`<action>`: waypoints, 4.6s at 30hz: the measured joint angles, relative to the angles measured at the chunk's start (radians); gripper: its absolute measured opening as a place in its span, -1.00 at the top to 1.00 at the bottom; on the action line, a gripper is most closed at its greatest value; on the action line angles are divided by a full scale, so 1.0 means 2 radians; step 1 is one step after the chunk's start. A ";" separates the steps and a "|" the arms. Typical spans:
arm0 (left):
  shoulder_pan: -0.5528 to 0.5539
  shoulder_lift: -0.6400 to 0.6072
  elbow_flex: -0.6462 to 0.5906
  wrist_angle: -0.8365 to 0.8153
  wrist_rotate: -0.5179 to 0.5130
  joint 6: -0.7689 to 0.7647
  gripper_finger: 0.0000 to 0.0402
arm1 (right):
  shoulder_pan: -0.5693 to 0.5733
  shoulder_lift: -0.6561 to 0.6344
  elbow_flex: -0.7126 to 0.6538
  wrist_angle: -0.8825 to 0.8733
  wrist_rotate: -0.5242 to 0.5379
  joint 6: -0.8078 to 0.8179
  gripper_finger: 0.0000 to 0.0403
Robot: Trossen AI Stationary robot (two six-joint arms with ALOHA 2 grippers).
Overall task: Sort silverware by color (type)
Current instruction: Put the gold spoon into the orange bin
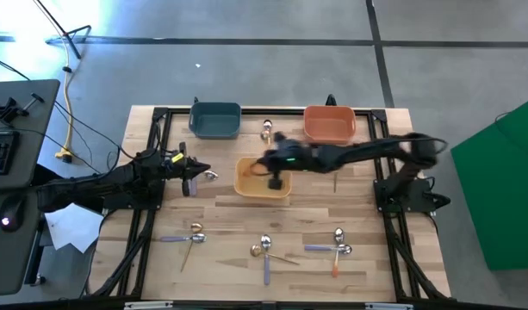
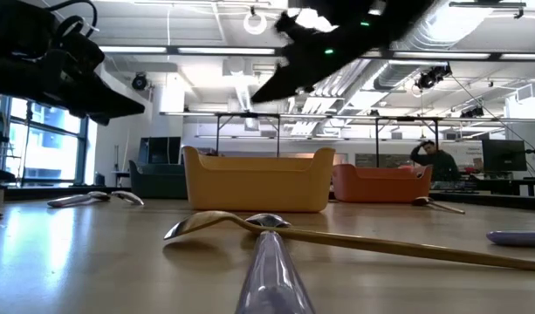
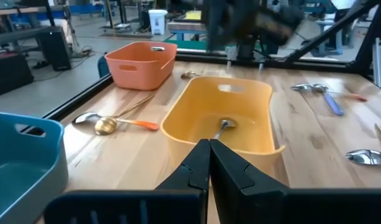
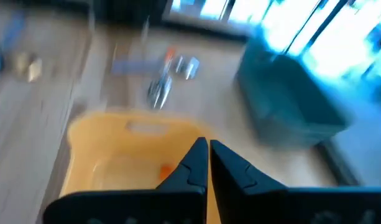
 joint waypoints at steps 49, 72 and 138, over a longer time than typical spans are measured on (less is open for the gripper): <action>0.164 0.592 0.365 0.107 0.167 0.005 1.00 | -0.162 -0.240 -0.163 0.000 -0.027 0.014 0.98; 0.190 0.480 0.215 0.211 0.157 0.078 1.00 | -0.202 0.110 0.214 -0.375 -0.132 -0.025 0.36; 0.205 0.388 0.123 0.254 0.149 0.061 1.00 | -0.289 -0.011 0.241 -0.560 -0.127 -0.062 0.98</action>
